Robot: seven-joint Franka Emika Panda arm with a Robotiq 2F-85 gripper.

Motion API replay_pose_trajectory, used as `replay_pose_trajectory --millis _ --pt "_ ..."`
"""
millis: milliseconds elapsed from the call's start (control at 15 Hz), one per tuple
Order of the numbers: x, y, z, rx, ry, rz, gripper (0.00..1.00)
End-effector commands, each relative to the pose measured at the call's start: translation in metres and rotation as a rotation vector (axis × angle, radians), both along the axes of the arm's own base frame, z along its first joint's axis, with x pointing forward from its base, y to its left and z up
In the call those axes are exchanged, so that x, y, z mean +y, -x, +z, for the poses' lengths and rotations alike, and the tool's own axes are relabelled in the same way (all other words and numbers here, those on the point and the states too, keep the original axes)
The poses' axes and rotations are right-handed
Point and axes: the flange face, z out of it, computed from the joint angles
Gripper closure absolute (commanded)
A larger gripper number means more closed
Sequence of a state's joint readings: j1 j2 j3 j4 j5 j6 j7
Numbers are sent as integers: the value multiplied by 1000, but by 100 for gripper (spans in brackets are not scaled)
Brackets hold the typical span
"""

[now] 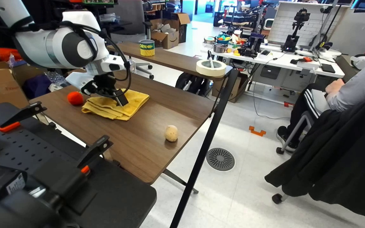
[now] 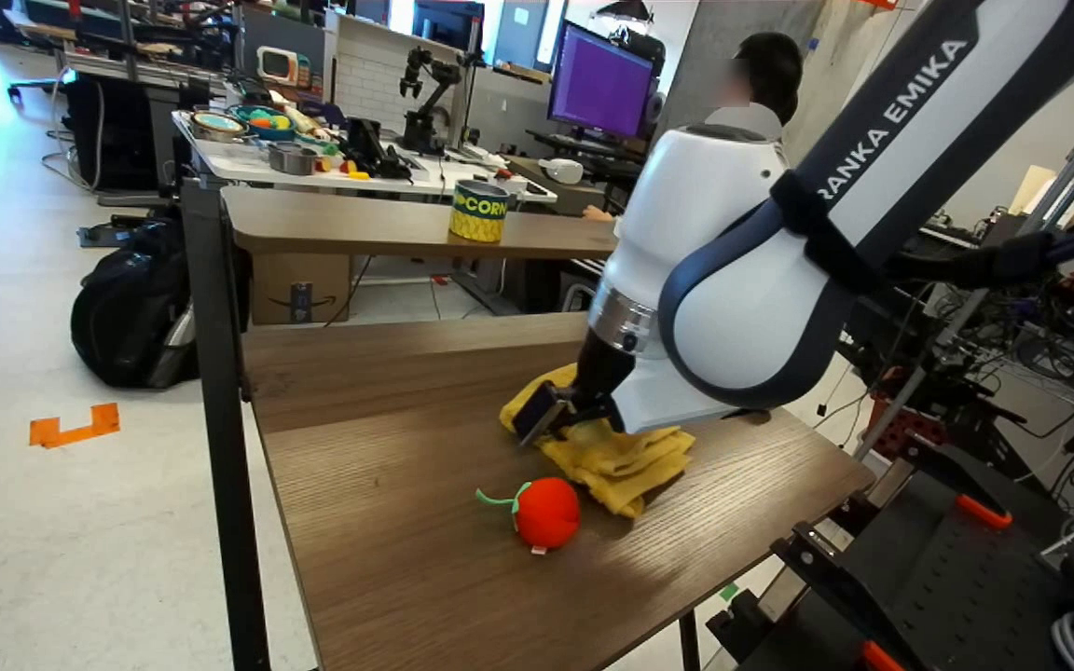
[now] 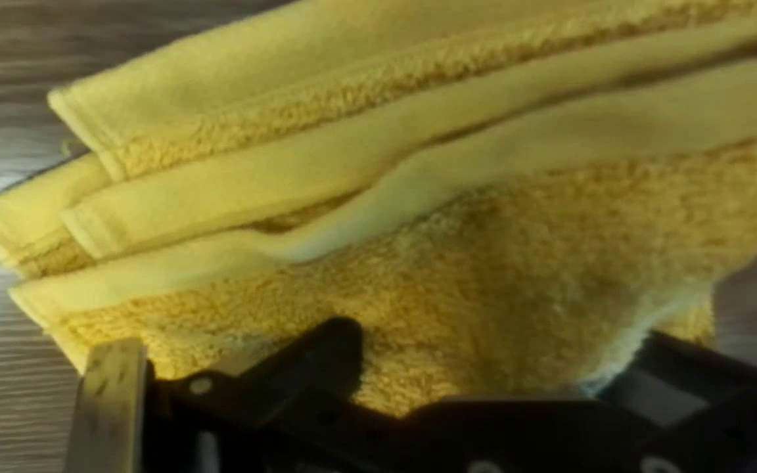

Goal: Wipe the table with the cloth move the stone and the red object on opposite sides of the table

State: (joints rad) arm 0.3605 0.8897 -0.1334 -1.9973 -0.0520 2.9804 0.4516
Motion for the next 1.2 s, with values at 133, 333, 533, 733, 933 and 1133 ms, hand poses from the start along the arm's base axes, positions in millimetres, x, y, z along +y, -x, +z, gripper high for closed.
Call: replay_pose_trajectory --millis 133,333,533,733,933,1133 --pt "21 -42 -16 -147 -83 -107 0" --pt "-17 -70 -15 -219 -71 -215 0" --pt "-41 -87 -19 -249 -55 -274 0" --pt "-27 -88 -22 -275 -48 -240 0" --pt "13 -78 -18 -301 -72 -168 0" --pt "82 -54 -18 -322 -101 -60 0"
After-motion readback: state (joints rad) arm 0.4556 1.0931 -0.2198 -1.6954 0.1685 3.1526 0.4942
